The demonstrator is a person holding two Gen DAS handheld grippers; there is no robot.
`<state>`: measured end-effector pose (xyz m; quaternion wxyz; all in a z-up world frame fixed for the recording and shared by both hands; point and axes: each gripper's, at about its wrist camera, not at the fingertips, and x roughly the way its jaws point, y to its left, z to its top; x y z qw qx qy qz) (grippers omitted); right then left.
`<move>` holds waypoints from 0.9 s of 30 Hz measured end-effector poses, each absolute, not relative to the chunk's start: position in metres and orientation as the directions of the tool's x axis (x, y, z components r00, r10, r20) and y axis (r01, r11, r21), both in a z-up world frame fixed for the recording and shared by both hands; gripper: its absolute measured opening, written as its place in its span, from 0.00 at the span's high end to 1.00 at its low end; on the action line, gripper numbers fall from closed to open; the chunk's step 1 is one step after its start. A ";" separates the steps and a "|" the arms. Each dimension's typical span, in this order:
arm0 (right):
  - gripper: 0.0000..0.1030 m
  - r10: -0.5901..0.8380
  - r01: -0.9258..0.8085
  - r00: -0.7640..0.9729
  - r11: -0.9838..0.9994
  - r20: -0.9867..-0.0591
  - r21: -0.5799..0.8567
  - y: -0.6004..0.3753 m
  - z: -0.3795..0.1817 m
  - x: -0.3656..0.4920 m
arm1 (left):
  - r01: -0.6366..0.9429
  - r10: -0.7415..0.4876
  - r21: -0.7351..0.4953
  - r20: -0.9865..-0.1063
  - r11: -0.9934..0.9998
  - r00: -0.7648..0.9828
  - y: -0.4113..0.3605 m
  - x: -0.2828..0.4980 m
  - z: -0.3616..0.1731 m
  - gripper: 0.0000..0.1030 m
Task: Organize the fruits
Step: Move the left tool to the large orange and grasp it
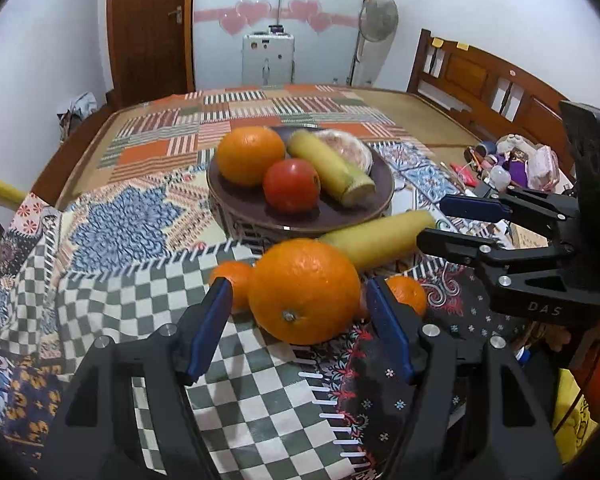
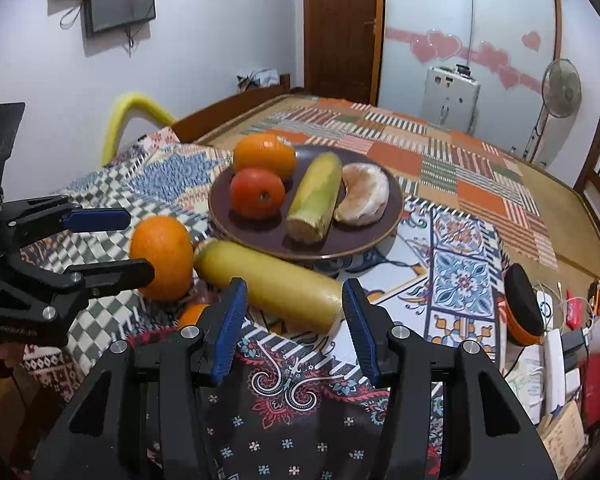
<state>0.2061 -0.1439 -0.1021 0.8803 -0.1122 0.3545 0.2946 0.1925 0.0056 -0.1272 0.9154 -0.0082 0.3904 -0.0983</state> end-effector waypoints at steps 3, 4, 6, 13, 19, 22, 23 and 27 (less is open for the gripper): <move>0.55 0.438 -0.596 0.571 0.803 -0.695 0.016 -0.144 -0.106 0.211 | 0.169 -0.195 -0.109 -0.718 0.980 0.668 0.005 0.197 -0.133 0.33; 0.54 0.435 -0.594 0.575 0.804 -0.693 0.012 -0.144 -0.107 0.213 | 0.167 -0.198 -0.115 -0.718 0.979 0.667 0.006 0.198 -0.135 0.33; 0.48 0.433 -0.596 0.579 0.803 -0.691 0.003 -0.143 -0.107 0.214 | 0.173 -0.209 -0.125 -0.720 0.977 0.662 0.005 0.200 -0.138 0.33; 0.43 0.431 -0.631 0.566 0.776 -0.703 -0.031 -0.137 -0.111 0.218 | 0.170 -0.202 -0.116 -0.713 0.979 0.672 0.000 0.204 -0.144 0.35; 0.34 0.440 -0.692 0.522 0.719 -0.731 -0.062 -0.131 -0.115 0.222 | 0.168 -0.214 -0.136 -0.708 0.976 0.673 0.004 0.202 -0.145 0.36; 0.38 0.440 -0.707 0.488 0.706 -0.754 -0.046 -0.133 -0.117 0.225 | 0.164 -0.222 -0.150 -0.708 0.975 0.671 0.009 0.197 -0.144 0.36; 0.39 0.437 -0.712 0.482 0.701 -0.760 -0.049 -0.134 -0.119 0.224 | 0.161 -0.220 -0.151 -0.708 0.975 0.671 0.011 0.195 -0.144 0.36; 0.52 0.426 -0.723 0.465 0.689 -0.776 -0.055 -0.141 -0.123 0.215 | 0.148 -0.208 -0.147 -0.708 0.978 0.675 0.017 0.188 -0.143 0.36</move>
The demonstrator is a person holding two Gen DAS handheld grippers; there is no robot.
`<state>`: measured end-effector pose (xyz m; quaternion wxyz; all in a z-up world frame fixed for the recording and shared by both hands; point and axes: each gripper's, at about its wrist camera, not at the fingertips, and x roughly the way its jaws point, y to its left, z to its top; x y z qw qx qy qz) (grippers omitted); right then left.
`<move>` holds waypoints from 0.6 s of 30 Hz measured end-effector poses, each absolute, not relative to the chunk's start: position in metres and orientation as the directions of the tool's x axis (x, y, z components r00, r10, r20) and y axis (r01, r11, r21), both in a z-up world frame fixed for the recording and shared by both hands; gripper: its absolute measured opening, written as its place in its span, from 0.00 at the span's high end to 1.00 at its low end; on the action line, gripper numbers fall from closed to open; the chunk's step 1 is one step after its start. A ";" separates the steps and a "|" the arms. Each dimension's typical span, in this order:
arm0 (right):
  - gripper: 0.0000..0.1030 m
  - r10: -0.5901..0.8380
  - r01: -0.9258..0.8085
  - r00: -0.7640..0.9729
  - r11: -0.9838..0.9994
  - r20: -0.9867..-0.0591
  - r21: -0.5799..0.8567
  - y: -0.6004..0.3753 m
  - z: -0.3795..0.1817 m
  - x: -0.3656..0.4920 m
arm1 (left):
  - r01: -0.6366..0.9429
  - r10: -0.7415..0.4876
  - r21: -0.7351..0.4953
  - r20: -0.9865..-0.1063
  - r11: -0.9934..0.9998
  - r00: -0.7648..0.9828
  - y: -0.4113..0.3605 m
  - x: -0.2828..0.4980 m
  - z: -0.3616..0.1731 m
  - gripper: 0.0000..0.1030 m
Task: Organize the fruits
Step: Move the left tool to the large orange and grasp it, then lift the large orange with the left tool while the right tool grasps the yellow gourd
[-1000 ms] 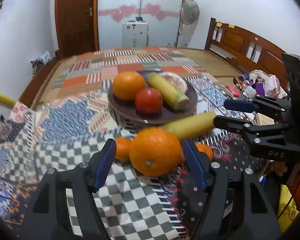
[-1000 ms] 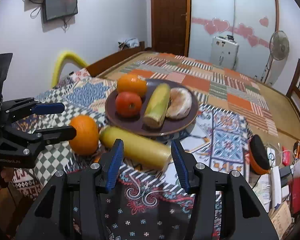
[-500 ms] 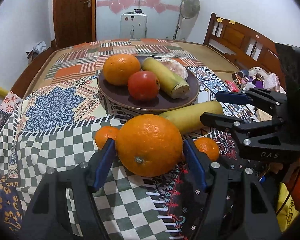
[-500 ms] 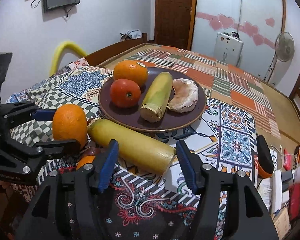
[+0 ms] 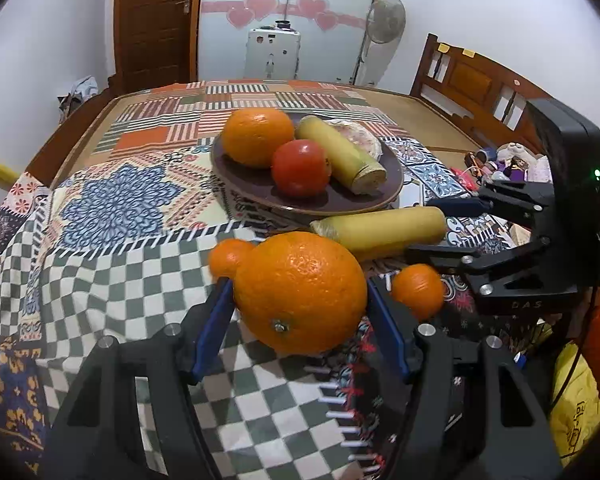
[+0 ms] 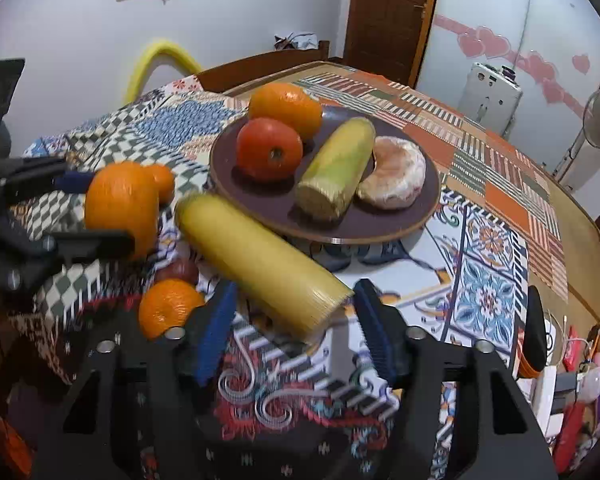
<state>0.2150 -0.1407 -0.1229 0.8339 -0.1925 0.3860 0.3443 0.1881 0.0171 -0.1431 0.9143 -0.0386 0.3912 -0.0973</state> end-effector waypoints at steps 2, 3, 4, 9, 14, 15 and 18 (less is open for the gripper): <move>0.55 0.422 -0.723 0.472 0.687 -0.774 -0.067 -0.144 -0.123 0.209 | 0.139 -0.201 -0.145 -0.708 0.980 0.677 0.021 0.185 -0.143 0.36; 0.56 0.417 -0.723 0.480 0.687 -0.771 -0.079 -0.145 -0.123 0.205 | 0.135 -0.197 -0.143 -0.709 0.980 0.678 0.023 0.183 -0.142 0.36; 0.57 0.413 -0.721 0.490 0.687 -0.768 -0.090 -0.146 -0.123 0.201 | 0.132 -0.193 -0.141 -0.709 0.981 0.679 0.025 0.181 -0.142 0.36; 0.61 0.424 -0.706 0.496 0.705 -0.758 -0.068 -0.161 -0.122 0.189 | 0.117 -0.182 -0.140 -0.709 0.983 0.681 0.032 0.175 -0.141 0.36; 0.62 0.390 -0.643 0.521 0.764 -0.759 -0.049 -0.186 -0.120 0.182 | 0.110 -0.172 -0.133 -0.712 0.985 0.680 0.036 0.169 -0.141 0.36; 0.63 0.381 -0.632 0.519 0.774 -0.765 -0.042 -0.191 -0.121 0.178 | 0.109 -0.171 -0.132 -0.713 0.985 0.680 0.036 0.168 -0.141 0.36; 0.66 0.375 -0.632 0.496 0.775 -0.783 -0.029 -0.199 -0.121 0.166 | 0.106 -0.170 -0.133 -0.714 0.985 0.679 0.036 0.164 -0.141 0.36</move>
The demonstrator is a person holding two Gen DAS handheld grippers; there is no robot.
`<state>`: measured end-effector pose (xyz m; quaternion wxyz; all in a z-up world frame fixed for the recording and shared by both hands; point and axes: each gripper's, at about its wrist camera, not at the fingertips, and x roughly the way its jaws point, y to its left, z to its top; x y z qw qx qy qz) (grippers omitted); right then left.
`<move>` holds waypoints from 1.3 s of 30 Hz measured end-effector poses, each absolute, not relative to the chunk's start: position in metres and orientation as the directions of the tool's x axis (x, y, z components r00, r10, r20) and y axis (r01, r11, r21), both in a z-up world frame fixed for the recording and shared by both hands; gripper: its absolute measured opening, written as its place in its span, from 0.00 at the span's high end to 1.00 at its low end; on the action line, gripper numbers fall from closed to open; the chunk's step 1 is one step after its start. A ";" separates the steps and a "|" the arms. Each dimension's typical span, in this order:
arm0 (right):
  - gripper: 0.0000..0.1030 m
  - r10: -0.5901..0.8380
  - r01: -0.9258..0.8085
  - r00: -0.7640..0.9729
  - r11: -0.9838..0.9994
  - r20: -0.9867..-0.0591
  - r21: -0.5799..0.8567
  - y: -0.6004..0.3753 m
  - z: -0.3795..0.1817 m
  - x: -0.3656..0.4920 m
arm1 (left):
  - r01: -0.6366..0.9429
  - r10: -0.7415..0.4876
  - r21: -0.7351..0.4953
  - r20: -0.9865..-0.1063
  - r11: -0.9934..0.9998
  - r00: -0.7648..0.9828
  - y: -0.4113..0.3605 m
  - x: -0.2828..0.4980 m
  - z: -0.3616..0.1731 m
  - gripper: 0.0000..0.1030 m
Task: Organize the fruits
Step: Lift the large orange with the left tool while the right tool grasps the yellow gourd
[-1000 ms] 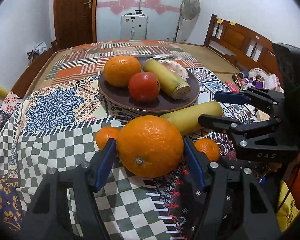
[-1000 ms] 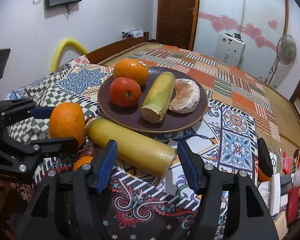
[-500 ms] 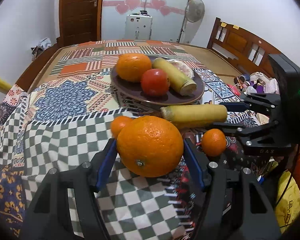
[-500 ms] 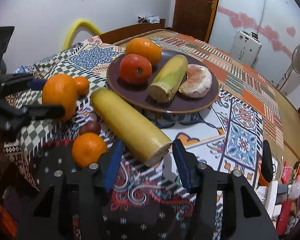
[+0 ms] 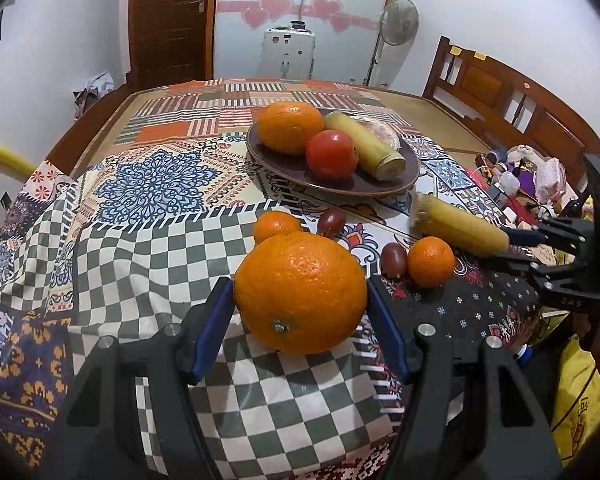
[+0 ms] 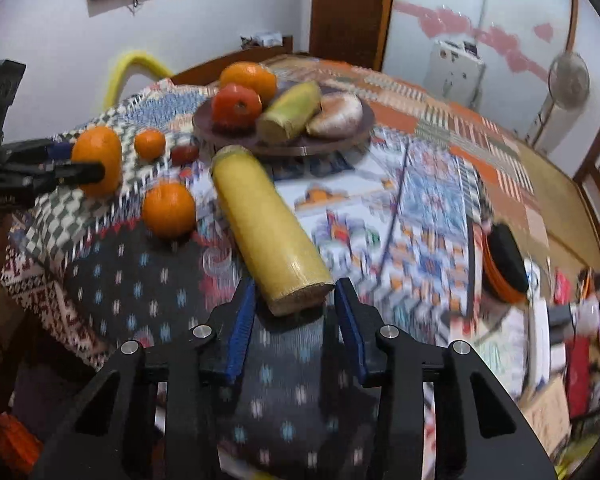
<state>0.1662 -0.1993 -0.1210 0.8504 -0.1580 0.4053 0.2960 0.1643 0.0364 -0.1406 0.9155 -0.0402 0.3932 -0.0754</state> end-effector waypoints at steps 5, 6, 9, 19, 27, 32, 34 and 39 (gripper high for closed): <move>0.67 0.399 -0.644 0.488 0.765 -0.777 -0.012 -0.203 -0.107 0.160 | 0.110 -0.178 -0.141 -0.715 0.984 0.676 0.034 0.160 -0.142 0.36; 0.67 0.402 -0.645 0.494 0.764 -0.771 -0.015 -0.204 -0.105 0.162 | 0.112 -0.180 -0.142 -0.714 0.984 0.676 0.033 0.159 -0.142 0.36; 0.67 0.422 -0.649 0.502 0.761 -0.755 -0.006 -0.197 -0.099 0.169 | 0.115 -0.180 -0.138 -0.712 0.984 0.679 0.031 0.157 -0.142 0.36; 0.65 0.438 -0.653 0.463 0.757 -0.770 0.038 -0.166 -0.120 0.208 | 0.124 -0.192 -0.148 -0.698 0.981 0.690 0.033 0.157 -0.140 0.36; 0.67 0.427 -0.633 0.474 0.773 -0.770 0.038 -0.157 -0.126 0.217 | 0.125 -0.201 -0.160 -0.691 0.979 0.695 0.030 0.166 -0.138 0.36; 0.67 0.460 -0.614 0.494 0.785 -0.738 0.079 -0.165 -0.120 0.211 | 0.126 -0.194 -0.149 -0.686 0.981 0.702 0.029 0.170 -0.133 0.36; 0.67 0.471 -0.602 0.511 0.793 -0.719 0.092 -0.170 -0.113 0.208 | 0.124 -0.189 -0.143 -0.685 0.982 0.704 0.029 0.173 -0.131 0.36; 0.67 0.482 -0.575 0.561 0.812 -0.672 0.102 -0.178 -0.094 0.209 | 0.119 -0.183 -0.140 -0.669 0.983 0.720 0.030 0.178 -0.123 0.36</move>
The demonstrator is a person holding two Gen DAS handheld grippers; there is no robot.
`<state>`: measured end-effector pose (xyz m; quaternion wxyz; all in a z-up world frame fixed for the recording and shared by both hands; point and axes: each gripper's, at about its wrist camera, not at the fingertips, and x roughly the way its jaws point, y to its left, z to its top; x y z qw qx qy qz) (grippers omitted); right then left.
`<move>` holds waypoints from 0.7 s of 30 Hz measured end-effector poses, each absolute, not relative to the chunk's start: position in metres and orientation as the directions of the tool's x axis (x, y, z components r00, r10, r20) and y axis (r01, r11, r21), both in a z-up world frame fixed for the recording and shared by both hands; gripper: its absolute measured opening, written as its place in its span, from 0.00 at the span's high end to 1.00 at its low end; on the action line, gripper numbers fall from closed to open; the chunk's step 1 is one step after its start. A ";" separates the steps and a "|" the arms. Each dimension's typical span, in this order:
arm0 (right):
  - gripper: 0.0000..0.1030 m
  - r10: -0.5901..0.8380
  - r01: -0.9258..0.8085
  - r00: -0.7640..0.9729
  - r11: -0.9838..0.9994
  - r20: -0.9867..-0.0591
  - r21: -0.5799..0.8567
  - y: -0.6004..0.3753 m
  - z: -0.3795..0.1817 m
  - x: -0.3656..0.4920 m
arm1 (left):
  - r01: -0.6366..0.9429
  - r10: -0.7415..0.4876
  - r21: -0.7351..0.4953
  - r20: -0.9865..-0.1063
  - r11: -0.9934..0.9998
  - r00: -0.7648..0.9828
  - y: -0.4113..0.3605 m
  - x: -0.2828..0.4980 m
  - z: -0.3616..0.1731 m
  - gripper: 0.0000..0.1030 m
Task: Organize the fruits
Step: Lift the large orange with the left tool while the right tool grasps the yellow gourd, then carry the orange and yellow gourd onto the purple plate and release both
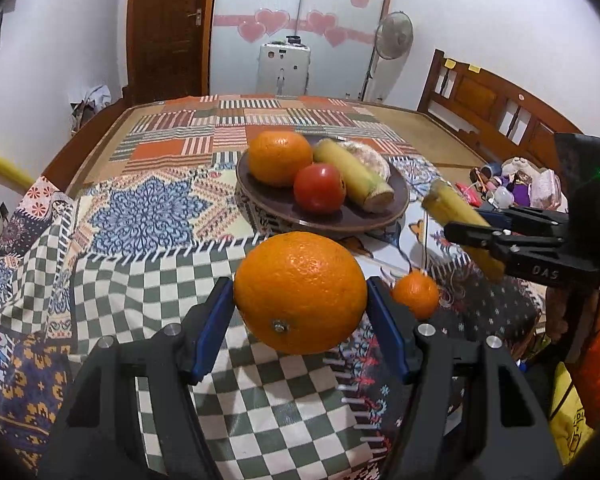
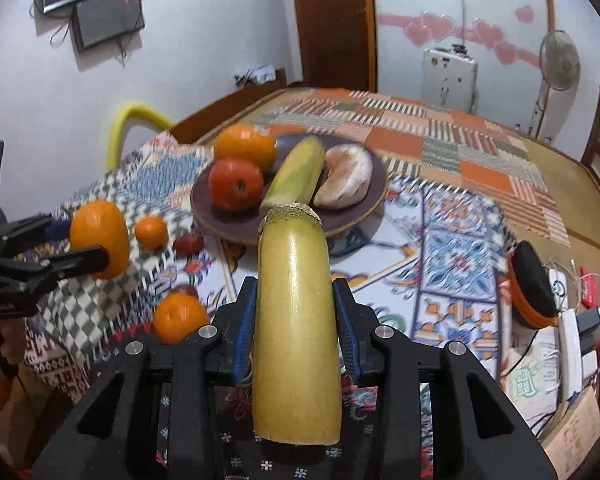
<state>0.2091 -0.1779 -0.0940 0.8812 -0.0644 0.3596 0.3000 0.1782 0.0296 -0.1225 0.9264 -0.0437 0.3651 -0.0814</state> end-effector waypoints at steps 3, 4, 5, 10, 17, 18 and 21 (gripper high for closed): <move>0.67 0.496 -0.564 0.581 0.817 -0.645 0.121 -0.181 -0.084 0.211 | 0.121 -0.182 -0.138 -0.655 0.983 0.733 0.028 0.183 -0.116 0.36; 0.67 0.501 -0.561 0.586 0.818 -0.637 0.126 -0.182 -0.081 0.212 | 0.123 -0.182 -0.136 -0.650 0.983 0.738 0.027 0.185 -0.113 0.36; 0.67 0.504 -0.557 0.591 0.820 -0.630 0.133 -0.183 -0.079 0.214 | 0.124 -0.182 -0.135 -0.645 0.983 0.742 0.026 0.187 -0.110 0.36; 0.67 0.504 -0.539 0.619 0.831 -0.603 0.140 -0.182 -0.070 0.224 | 0.129 -0.180 -0.126 -0.627 0.984 0.758 0.021 0.199 -0.098 0.36; 0.67 0.484 -0.511 0.657 0.850 -0.578 0.131 -0.178 -0.064 0.242 | 0.136 -0.184 -0.125 -0.609 0.983 0.771 0.015 0.221 -0.090 0.36; 0.67 0.484 -0.508 0.659 0.851 -0.576 0.133 -0.178 -0.064 0.244 | 0.136 -0.185 -0.126 -0.610 0.983 0.771 0.014 0.224 -0.089 0.36; 0.67 0.478 -0.500 0.670 0.856 -0.568 0.131 -0.175 -0.062 0.251 | 0.137 -0.186 -0.126 -0.614 0.983 0.767 0.011 0.236 -0.089 0.36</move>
